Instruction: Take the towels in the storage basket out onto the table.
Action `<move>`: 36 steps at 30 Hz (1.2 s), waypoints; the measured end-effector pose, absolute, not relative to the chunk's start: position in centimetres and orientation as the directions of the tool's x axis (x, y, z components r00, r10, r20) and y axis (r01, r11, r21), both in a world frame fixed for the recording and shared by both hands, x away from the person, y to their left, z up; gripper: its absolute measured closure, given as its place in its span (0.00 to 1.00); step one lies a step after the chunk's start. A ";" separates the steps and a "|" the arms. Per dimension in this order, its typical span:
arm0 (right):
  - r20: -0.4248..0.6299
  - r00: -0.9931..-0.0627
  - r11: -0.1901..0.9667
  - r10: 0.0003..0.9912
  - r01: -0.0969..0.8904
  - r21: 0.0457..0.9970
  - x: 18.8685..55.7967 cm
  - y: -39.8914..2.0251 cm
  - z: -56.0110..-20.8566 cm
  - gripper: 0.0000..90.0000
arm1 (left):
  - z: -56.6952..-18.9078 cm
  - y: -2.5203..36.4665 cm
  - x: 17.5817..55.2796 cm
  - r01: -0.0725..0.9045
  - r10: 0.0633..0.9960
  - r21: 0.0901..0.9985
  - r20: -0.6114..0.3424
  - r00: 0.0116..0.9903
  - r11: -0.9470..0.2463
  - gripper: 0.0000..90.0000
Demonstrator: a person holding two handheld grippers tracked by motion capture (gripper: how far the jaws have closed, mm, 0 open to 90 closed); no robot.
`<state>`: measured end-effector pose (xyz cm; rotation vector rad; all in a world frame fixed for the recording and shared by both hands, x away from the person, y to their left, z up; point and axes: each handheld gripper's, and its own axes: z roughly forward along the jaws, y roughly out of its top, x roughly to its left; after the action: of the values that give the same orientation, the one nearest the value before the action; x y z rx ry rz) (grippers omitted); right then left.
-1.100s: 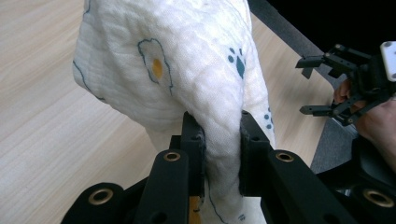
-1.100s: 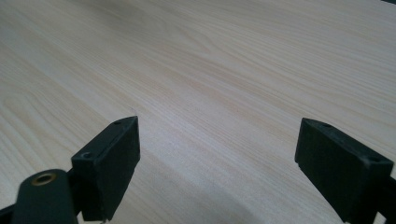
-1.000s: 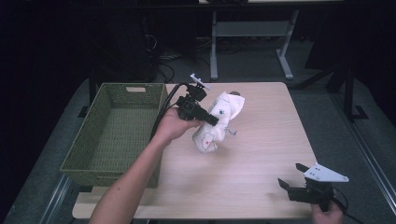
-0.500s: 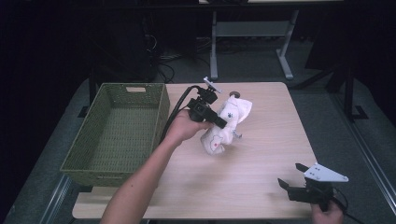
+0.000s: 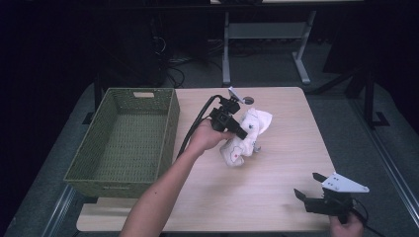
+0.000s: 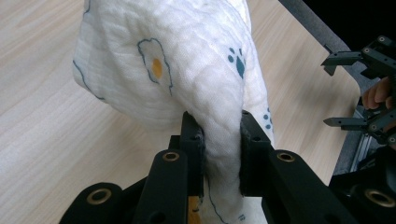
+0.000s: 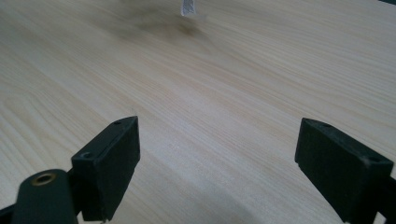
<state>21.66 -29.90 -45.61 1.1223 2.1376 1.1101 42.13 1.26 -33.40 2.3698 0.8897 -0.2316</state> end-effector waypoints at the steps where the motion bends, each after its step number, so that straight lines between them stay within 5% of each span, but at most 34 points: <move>1: -0.039 -0.549 0.332 0.835 0.446 0.831 21.7 -29.9 -45.6 0.15 | -33.5 1.2 42.2 0.649 0.547 0.468 -0.352 0.759 -0.600 0.84; 36: -0.037 -0.554 0.334 0.832 0.446 0.831 21.7 -29.9 -45.7 0.15 | -39.8 -0.9 42.8 0.719 0.593 0.417 -0.408 0.694 -0.556 0.81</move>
<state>21.71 -29.87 -45.66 1.1202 2.1425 1.1169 42.82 -0.93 -39.77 2.3394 1.0023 -0.2959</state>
